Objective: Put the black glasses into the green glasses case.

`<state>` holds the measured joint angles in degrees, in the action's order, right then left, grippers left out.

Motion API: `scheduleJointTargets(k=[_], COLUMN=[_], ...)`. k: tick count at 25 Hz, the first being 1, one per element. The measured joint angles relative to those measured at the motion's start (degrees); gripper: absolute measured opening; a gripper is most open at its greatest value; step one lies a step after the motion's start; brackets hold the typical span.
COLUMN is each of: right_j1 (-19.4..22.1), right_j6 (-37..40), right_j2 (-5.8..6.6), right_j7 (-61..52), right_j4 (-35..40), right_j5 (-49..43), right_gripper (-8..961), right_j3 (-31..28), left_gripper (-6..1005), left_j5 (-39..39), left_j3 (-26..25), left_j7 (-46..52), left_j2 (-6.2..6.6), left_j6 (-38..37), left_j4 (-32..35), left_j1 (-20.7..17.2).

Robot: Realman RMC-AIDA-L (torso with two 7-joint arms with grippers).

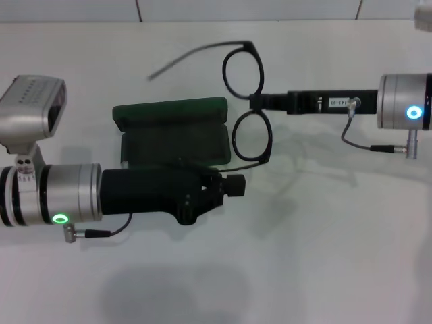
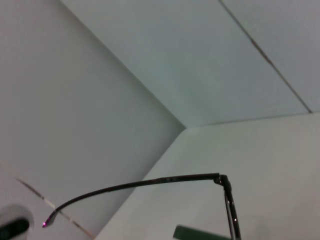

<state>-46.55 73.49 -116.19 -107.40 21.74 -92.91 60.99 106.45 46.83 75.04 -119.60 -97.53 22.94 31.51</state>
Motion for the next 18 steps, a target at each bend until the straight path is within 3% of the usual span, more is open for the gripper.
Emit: scheduleJointTargets(k=[12,18], right_j1=[0.1,0.7], right_j6=[2.8,7.2], right_j2=[-0.01,0.0], right_j7=[2.9,5.5], right_j4=[0.3,0.3], right_j5=[0.0,0.1], right_gripper=[54,54], right_j3=[6.5,6.6], left_gripper=[5,7], left_j5=[-4.5,-4.8], left_j3=[-0.1,-0.1], left_j7=[0.3,0.3], left_j2=[0.57,0.59], left_j6=[0.6,1.1], left_j4=[0.5,0.5], left_j1=[1.7,2.4])
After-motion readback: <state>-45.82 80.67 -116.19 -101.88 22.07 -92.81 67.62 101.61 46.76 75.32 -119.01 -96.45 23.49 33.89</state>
